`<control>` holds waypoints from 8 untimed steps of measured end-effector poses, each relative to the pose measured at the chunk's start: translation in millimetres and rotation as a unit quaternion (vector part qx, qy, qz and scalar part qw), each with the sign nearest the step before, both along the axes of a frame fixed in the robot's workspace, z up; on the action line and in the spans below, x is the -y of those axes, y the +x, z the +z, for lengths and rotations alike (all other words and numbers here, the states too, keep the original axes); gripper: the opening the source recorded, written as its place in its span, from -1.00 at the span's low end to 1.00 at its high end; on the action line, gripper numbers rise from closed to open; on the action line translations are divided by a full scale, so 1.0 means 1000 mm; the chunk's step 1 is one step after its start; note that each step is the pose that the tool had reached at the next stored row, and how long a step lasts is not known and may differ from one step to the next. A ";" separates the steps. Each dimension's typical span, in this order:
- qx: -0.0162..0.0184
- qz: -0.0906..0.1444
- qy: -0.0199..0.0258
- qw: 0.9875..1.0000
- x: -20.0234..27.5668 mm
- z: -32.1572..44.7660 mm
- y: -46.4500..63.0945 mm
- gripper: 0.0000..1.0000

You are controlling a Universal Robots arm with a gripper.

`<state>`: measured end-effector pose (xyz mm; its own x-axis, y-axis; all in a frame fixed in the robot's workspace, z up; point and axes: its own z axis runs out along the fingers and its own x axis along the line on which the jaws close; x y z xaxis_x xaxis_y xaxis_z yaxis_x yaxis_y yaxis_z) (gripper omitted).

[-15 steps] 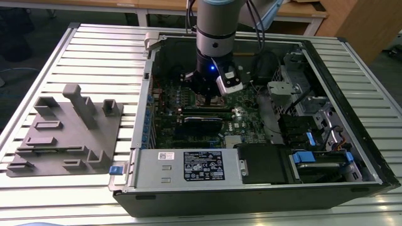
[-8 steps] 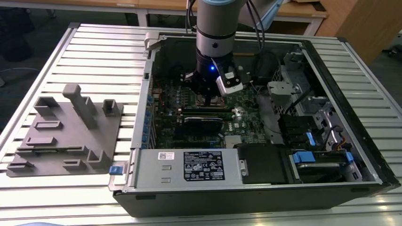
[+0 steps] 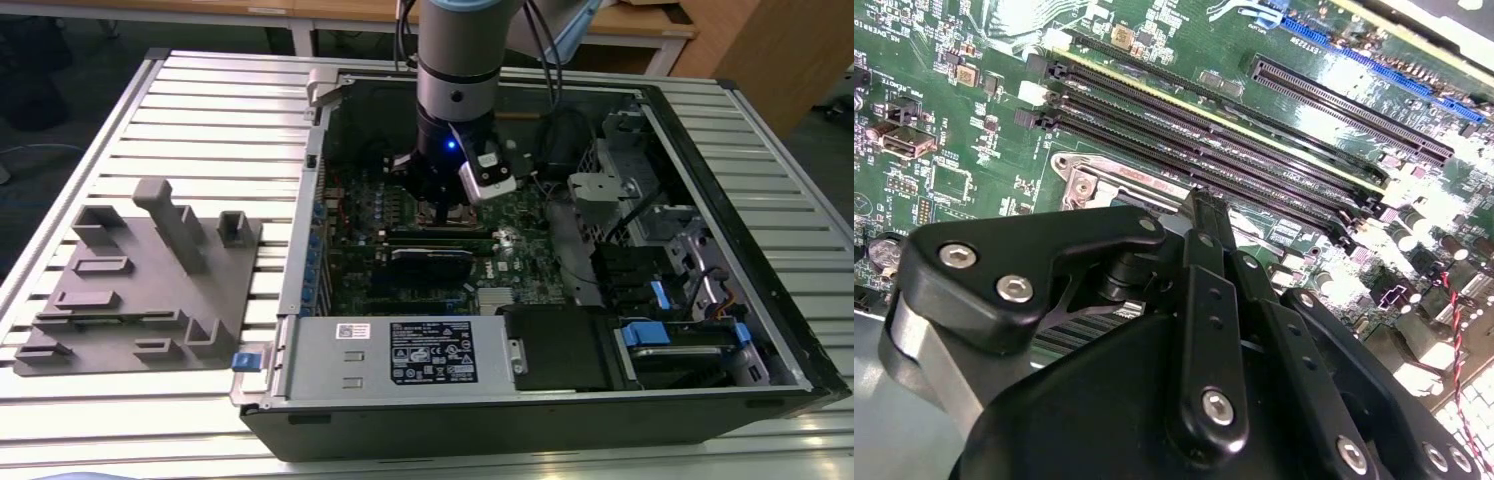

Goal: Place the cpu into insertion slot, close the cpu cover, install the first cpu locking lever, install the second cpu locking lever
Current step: 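Install the second cpu locking lever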

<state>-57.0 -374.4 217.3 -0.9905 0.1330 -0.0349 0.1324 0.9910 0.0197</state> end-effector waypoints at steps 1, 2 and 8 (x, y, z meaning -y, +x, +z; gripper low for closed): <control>0.000 0.000 0.000 1.000 0.0000 -0.0004 0.000 -0.79; 0.000 0.000 0.000 1.000 -0.0001 -0.0010 0.000 -0.79; 0.000 0.000 0.000 1.000 0.0003 -0.0057 -0.001 -0.79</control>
<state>-58.0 -374.7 211.6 -0.9905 0.1331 -0.0350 0.1325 0.9910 0.0195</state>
